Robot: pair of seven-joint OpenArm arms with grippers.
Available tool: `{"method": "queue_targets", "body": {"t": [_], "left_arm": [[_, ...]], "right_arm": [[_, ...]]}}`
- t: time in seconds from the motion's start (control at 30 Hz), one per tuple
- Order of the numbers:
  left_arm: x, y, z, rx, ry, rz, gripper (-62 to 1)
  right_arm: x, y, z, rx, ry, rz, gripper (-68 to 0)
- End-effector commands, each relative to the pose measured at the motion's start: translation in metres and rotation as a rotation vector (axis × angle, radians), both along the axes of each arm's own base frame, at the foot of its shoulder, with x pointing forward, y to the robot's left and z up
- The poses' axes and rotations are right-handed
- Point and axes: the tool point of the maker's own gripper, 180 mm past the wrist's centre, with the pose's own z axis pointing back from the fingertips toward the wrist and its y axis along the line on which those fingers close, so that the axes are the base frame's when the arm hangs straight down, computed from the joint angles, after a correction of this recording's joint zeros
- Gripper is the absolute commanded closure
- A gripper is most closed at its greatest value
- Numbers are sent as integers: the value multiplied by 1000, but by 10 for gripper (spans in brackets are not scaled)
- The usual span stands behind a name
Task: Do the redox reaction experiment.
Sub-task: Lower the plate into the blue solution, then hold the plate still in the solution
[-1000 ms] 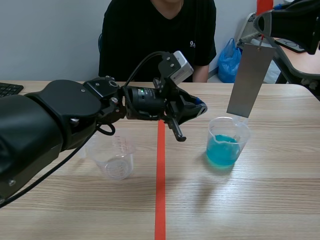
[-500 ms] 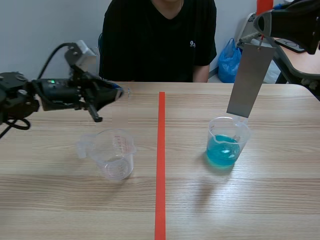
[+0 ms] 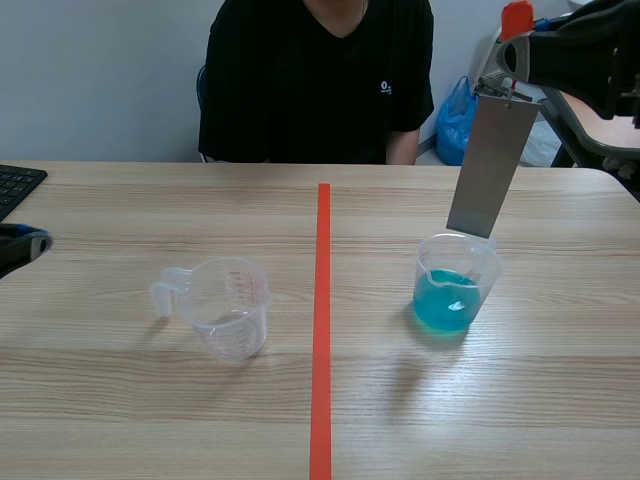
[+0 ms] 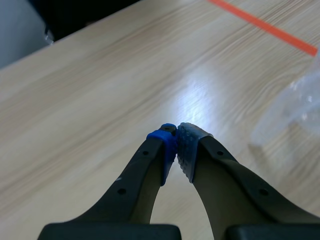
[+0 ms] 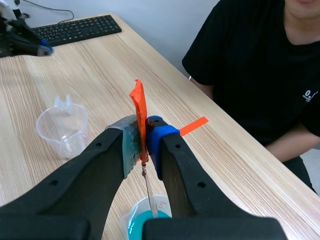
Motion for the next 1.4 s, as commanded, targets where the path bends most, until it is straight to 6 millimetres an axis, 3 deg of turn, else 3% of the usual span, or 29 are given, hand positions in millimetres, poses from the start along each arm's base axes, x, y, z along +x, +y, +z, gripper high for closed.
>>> {"method": "queue_targets", "body": {"t": [0.0, 0.3, 0.5, 0.7, 0.87, 1.23, 1.37], "left_arm": [[-6, 11, 7, -13, -22, 27, -42], [-91, 76, -19, -34, 46, 241, -42], [-156, 86, -25, -13, 53, 303, -42], [-203, 67, -28, 39, 56, 301, -42], [-225, 38, -24, 75, 40, 270, -42], [-248, -18, -17, 118, 17, 199, -42], [-247, -25, -17, 122, 13, 186, -42]], "right_arm": [[0, 0, 8, 13, -27, 3, -13], [1, 2, -3, 7, -19, -1, -13], [3, -2, -7, 11, -8, -14, -13], [4, -3, -8, 7, -13, -18, -13], [4, -2, -8, 9, -13, -17, -13], [3, -1, -6, 23, -20, -12, -13], [2, 2, -14, 31, 0, -3, -13]]}}
